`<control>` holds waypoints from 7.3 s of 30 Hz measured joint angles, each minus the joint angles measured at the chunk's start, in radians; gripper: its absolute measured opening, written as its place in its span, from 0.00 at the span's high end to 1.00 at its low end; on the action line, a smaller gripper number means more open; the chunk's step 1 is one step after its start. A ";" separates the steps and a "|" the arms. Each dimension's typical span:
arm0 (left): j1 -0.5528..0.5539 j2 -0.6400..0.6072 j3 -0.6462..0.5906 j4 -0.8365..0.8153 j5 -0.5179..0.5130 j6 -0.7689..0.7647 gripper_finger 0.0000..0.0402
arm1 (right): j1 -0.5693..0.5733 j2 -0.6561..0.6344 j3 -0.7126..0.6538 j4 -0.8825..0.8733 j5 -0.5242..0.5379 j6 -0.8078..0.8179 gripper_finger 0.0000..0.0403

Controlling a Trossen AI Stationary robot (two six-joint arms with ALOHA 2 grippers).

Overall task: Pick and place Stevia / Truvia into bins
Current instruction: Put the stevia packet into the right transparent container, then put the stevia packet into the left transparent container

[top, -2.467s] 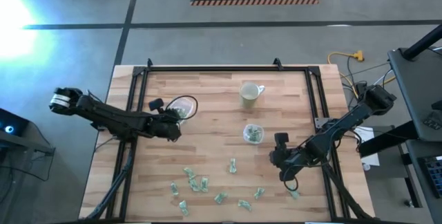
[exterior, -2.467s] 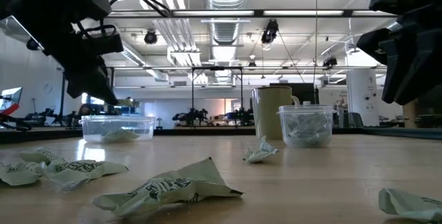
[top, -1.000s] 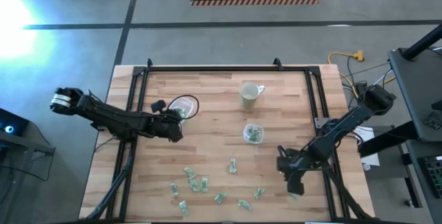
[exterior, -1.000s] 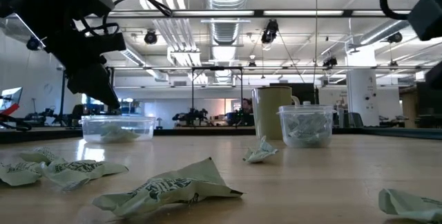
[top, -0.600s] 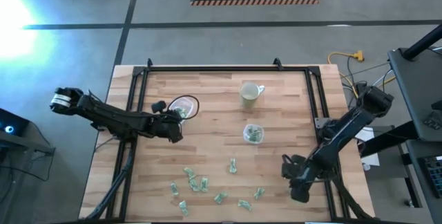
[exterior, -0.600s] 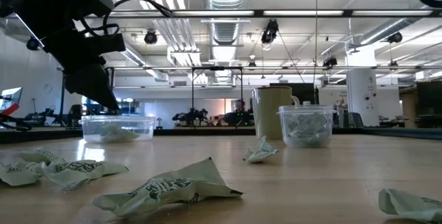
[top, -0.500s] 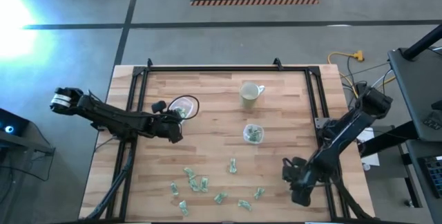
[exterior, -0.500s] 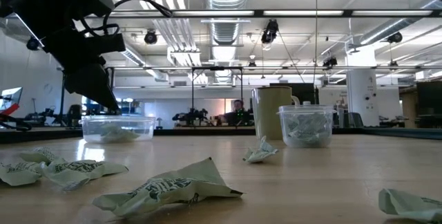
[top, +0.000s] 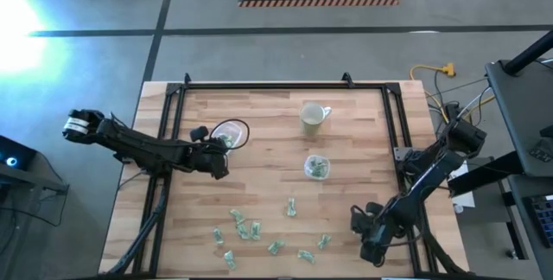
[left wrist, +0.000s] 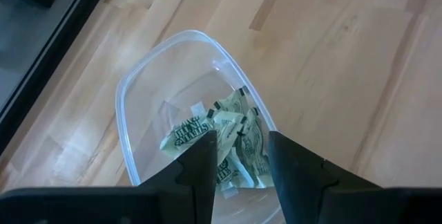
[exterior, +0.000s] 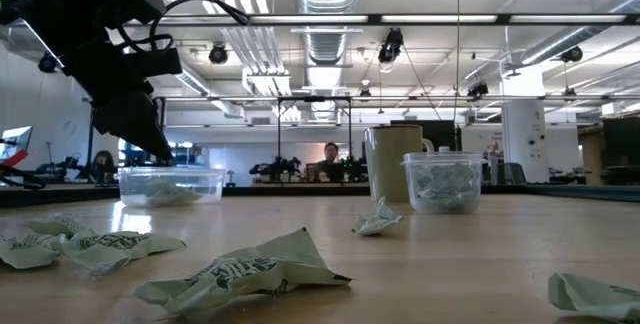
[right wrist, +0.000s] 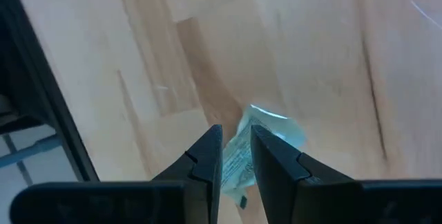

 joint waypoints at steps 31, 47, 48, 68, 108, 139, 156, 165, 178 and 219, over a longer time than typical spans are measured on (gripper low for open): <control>0.000 0.000 -0.006 0.017 0.000 0.001 0.72 | 0.032 0.003 0.051 -0.133 0.064 0.091 0.70; 0.000 0.000 -0.006 0.024 -0.001 0.004 0.72 | 0.033 0.016 0.050 -0.122 0.079 0.167 0.54; 0.000 0.000 -0.006 0.024 -0.001 0.004 0.72 | 0.033 0.024 0.049 -0.120 0.076 0.167 0.55; 0.000 0.001 -0.018 0.043 -0.002 0.010 0.72 | 0.032 0.093 0.078 -0.158 0.018 0.120 0.73; 0.000 0.000 -0.018 0.097 -0.002 0.060 0.72 | -0.338 0.091 0.265 -0.151 0.870 -0.949 0.98; 0.001 0.000 -0.019 0.096 -0.002 0.063 0.72 | -0.556 -0.026 0.037 0.164 0.696 -1.161 0.98; 0.000 0.000 -0.019 0.096 -0.002 0.063 0.72 | -0.555 -0.027 0.030 0.167 0.697 -1.140 0.78; 0.000 0.000 -0.015 0.094 0.023 0.085 0.72 | -0.542 -0.075 0.049 0.174 0.705 -1.201 0.71; -0.094 0.000 0.005 0.145 0.274 0.107 0.72 | -0.380 -0.172 0.050 0.197 0.696 -1.261 0.78; -0.410 0.258 -0.019 0.591 0.449 0.133 0.72 | -0.240 -0.211 0.050 0.183 0.644 -1.247 0.83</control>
